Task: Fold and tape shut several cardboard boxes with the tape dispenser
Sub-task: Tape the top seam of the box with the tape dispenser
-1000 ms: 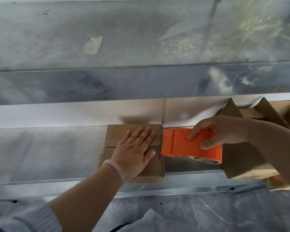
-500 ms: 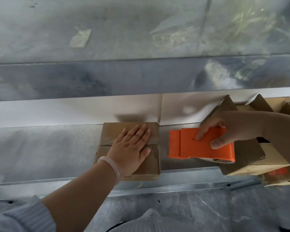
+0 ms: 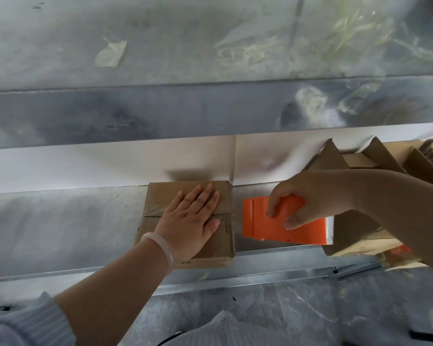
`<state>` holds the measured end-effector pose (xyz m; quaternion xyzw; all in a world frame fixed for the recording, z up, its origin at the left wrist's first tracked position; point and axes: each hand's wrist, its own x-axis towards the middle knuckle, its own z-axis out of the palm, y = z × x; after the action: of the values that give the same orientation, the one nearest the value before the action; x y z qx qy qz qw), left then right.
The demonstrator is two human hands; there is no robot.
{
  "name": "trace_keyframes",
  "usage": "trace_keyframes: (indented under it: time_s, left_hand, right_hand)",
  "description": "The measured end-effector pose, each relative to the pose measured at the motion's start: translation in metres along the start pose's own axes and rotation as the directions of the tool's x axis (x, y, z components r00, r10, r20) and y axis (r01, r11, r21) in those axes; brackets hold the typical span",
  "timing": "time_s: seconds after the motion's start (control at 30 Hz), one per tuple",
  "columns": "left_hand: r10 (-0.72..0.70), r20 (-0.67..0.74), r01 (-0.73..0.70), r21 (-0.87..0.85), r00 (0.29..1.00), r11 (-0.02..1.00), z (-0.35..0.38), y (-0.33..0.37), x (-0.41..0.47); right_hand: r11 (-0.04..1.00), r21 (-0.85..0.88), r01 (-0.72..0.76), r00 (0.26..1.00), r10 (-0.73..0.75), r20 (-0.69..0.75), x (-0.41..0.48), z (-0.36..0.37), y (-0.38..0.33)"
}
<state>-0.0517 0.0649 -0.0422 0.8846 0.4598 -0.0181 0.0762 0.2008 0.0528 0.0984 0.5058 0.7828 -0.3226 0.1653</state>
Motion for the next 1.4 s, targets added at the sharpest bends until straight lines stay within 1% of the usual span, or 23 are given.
trace_keyframes:
  time_s: [0.17, 0.47, 0.63, 0.87, 1.07, 1.23, 1.33, 1.4]
  left_hand:
    - [-0.005, 0.004, 0.005, -0.011, 1.000, 1.000, -0.001, 0.001, 0.000]
    - [-0.009, 0.005, 0.009, -0.028, 1.000, 1.000, 0.000, 0.001, 0.001]
    - [-0.007, 0.006, 0.007, -0.023, 1.000, 1.000, -0.001, 0.001, 0.001]
    - [0.029, -0.009, -0.029, -0.002, 1.000, 1.000, 0.000, -0.005, -0.002]
    - [0.108, -0.039, -0.106, 0.030, 0.993, 0.994, 0.004, -0.018, -0.011]
    - [0.118, -0.039, -0.118, 0.008, 0.992, 0.993, 0.004, -0.020, -0.013]
    - [0.120, -0.049, -0.118, 0.034, 0.992, 0.992, 0.004, -0.021, -0.013]
    - [0.117, -0.038, -0.115, 0.041, 0.992, 0.992, 0.004, -0.021, -0.013]
  right_hand:
    - [0.999, 0.022, -0.049, 0.998, 0.049, -0.025, 0.000, 0.005, -0.011]
    - [0.994, 0.038, -0.104, 0.987, 0.108, -0.121, 0.007, 0.017, -0.030]
    - [0.979, 0.160, -0.126, 0.977, 0.150, -0.152, 0.007, 0.025, -0.028]
    - [0.962, 0.229, -0.147, 0.976, 0.179, -0.126, -0.016, 0.018, -0.007]
    - [0.949, 0.296, -0.106, 0.992, 0.121, -0.033, -0.034, 0.014, 0.001]
    - [0.929, 0.359, -0.091, 0.995, 0.097, 0.002, -0.043, 0.016, 0.007]
    - [0.949, 0.306, -0.073, 0.997, 0.081, -0.014, -0.046, 0.014, 0.008]
    - [0.969, 0.236, -0.068, 0.993, 0.088, -0.074, -0.047, 0.011, 0.013]
